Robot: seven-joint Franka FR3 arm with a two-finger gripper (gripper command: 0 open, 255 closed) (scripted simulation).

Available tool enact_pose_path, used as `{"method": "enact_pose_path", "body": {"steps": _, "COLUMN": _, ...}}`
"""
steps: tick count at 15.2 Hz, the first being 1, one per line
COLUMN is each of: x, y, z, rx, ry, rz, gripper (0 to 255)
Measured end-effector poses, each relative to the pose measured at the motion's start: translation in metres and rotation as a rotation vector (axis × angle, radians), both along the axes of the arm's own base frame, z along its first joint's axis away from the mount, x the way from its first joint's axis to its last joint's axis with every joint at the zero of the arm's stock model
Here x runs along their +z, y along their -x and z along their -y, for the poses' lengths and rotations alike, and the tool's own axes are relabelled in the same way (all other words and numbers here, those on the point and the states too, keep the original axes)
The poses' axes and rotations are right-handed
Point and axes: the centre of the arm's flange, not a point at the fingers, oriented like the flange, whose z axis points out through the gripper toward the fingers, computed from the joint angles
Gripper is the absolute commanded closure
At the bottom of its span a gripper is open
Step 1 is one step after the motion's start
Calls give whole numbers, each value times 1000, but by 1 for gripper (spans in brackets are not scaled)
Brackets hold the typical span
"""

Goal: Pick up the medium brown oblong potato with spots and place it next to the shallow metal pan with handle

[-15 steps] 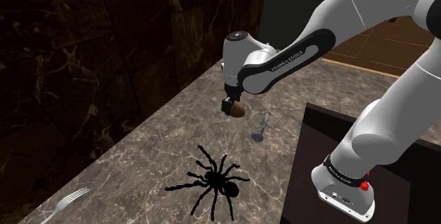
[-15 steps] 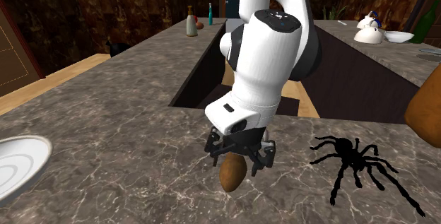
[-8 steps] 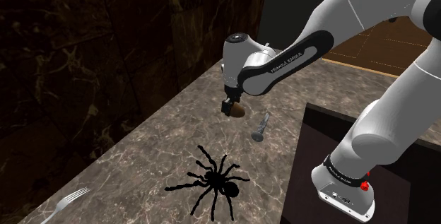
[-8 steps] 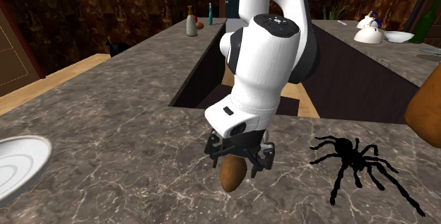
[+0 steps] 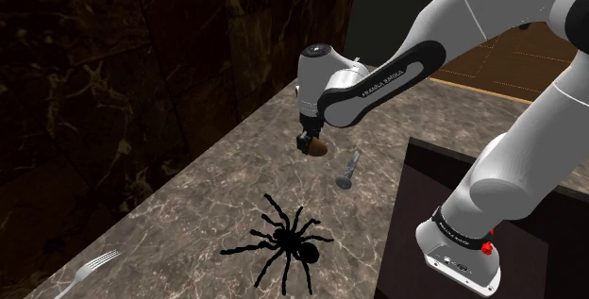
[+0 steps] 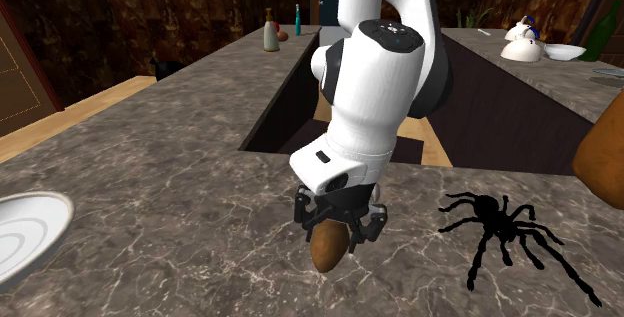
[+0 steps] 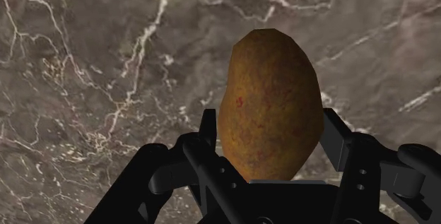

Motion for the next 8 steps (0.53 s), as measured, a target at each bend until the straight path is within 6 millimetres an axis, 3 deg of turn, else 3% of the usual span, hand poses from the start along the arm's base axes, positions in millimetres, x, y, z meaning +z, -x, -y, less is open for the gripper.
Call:
{"method": "enact_pose_path", "body": {"steps": 4, "x": 2, "y": 0, "z": 0, "rx": 0, "ry": 0, "rz": 0, "gripper": 255}}
{"method": "enact_pose_path", "body": {"steps": 8, "x": 21, "y": -1, "z": 0, "rx": 0, "ry": 0, "rz": 0, "gripper": 255}}
